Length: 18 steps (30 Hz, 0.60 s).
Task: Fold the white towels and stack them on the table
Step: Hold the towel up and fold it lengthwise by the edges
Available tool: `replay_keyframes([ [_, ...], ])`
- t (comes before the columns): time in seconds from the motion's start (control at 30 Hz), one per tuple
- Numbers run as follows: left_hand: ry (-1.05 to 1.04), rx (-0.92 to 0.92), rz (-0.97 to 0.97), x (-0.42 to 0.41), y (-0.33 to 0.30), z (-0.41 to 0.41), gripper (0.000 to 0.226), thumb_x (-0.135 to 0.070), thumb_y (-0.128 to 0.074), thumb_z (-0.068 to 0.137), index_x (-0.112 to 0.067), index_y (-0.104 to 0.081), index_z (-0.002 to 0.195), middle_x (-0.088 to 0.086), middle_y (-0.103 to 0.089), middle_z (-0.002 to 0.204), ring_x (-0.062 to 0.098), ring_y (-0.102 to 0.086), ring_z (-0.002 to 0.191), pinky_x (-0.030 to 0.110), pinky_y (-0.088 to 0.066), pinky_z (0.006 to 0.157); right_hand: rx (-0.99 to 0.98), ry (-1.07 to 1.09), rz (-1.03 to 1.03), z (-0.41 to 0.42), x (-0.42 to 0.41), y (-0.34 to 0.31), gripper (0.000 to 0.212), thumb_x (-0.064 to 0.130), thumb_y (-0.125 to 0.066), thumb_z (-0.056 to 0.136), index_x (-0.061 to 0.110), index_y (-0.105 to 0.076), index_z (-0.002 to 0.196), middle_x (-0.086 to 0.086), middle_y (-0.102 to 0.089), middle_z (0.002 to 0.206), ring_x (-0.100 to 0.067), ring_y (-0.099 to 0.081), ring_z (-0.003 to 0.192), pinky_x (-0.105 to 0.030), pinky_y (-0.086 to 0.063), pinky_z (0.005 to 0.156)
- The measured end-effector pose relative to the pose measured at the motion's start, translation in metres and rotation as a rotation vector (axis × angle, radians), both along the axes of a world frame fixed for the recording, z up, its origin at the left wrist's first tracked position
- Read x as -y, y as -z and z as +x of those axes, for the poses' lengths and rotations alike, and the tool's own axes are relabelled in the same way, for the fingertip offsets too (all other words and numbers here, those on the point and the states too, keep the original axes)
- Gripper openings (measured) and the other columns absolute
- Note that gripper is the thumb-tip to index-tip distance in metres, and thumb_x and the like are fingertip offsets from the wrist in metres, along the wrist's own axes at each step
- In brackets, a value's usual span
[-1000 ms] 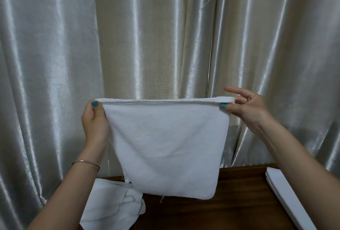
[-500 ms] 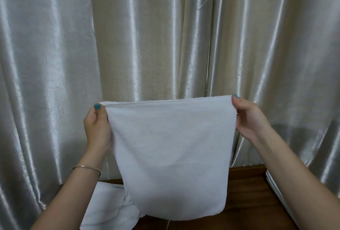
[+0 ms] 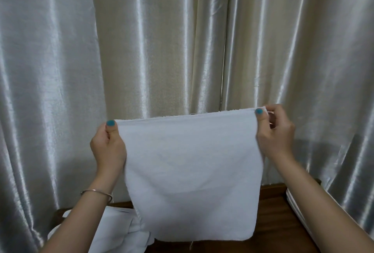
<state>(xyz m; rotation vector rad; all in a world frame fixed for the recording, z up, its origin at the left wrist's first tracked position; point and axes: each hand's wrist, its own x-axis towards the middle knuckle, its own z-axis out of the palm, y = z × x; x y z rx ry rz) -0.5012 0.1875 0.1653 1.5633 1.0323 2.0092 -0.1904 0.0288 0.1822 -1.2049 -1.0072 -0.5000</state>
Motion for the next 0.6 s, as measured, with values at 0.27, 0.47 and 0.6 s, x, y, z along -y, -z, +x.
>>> replay_keyframes([
  [0.27,0.058,-0.024,-0.463,-0.028,0.014,0.020,0.037,-0.028,-0.055,0.092,-0.002,-0.058,0.066,0.006,-0.053,0.064,0.019,-0.050,0.067,0.028,-0.039,0.058,-0.558,-0.046,-0.416,0.027,-0.034,0.008,0.023,0.032,-0.068,0.081,0.016,-0.062,0.065,0.005,-0.062,0.060,-0.016,-0.059,0.064,-0.025,-0.044,0.065],
  [0.47,0.215,0.162,-0.685,-0.006,0.006,0.065,0.044,-0.034,-0.052,0.095,-0.004,-0.051,0.062,0.013,-0.054,0.064,0.024,-0.054,0.059,0.030,-0.046,0.059,-0.703,0.261,-0.279,-0.007,-0.053,0.012,0.020,0.027,-0.058,0.089,0.009,-0.067,0.087,-0.009,-0.065,0.083,-0.025,-0.054,0.074,-0.023,-0.034,0.067],
  [0.6,0.435,0.330,-0.659,0.031,-0.014,0.105,0.047,-0.032,-0.053,0.095,-0.016,-0.040,0.054,-0.006,-0.034,0.034,0.008,-0.031,0.026,0.013,-0.027,0.038,-0.535,0.060,-0.148,-0.058,-0.063,0.014,0.010,0.025,-0.058,0.091,0.016,-0.060,0.093,-0.002,-0.063,0.080,-0.023,-0.058,0.077,-0.024,-0.032,0.062],
])
